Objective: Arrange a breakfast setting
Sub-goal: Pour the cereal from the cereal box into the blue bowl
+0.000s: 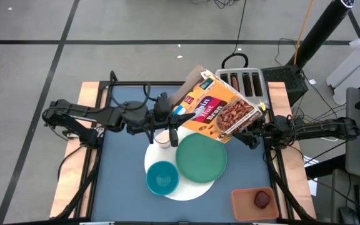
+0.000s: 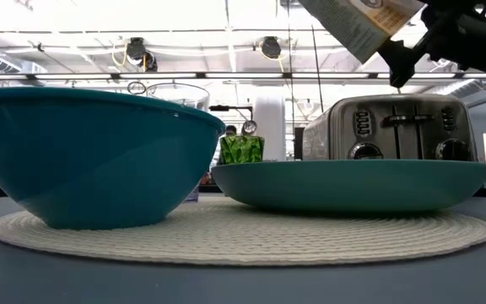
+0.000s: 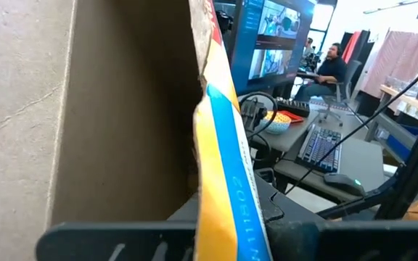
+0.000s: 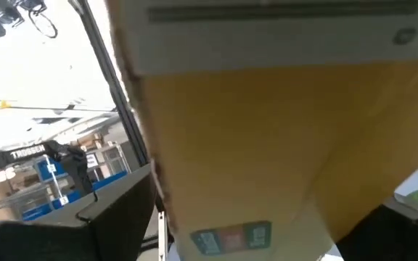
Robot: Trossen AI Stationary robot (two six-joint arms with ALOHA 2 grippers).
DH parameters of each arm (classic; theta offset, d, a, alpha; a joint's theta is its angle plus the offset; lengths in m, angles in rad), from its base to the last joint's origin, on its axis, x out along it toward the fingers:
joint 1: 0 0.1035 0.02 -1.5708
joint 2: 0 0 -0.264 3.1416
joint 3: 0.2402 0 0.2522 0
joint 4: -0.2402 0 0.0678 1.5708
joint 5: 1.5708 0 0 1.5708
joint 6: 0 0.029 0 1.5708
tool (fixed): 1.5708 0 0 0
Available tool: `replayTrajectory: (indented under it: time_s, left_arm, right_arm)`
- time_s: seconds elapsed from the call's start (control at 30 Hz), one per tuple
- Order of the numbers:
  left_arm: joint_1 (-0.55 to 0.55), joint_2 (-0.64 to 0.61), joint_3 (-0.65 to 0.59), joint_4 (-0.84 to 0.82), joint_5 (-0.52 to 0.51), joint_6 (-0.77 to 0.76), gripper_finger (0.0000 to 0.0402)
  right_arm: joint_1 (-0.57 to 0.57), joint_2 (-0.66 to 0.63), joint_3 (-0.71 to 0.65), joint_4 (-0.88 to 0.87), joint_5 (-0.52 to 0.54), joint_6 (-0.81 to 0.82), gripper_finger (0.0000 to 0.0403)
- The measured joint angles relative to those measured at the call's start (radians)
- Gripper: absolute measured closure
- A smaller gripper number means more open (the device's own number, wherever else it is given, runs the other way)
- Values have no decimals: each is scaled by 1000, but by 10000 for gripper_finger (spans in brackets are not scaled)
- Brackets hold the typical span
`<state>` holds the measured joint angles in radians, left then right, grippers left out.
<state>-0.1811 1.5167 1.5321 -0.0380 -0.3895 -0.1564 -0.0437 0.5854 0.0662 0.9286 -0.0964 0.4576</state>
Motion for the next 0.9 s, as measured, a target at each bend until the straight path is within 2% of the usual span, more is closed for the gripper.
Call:
replayTrajectory:
  time_s: [0.13, 0.27, 0.67, 0.9]
  left_arm:
    - [0, 2, 1, 1, -3, 1, 396]
    - [1, 2, 1, 0, -2, 1, 396]
    - [1, 2, 1, -9, 3, -5, 382]
    - [1, 3, 1, -11, 4, 2, 379]
  right_arm:
    - [0, 0, 0, 7, 20, 0, 54]
    - [0, 0, 0, 27, 14, -23, 77]
    - [0, 0, 0, 37, 14, -39, 214]
    - [0, 0, 0, 38, 13, -55, 219]
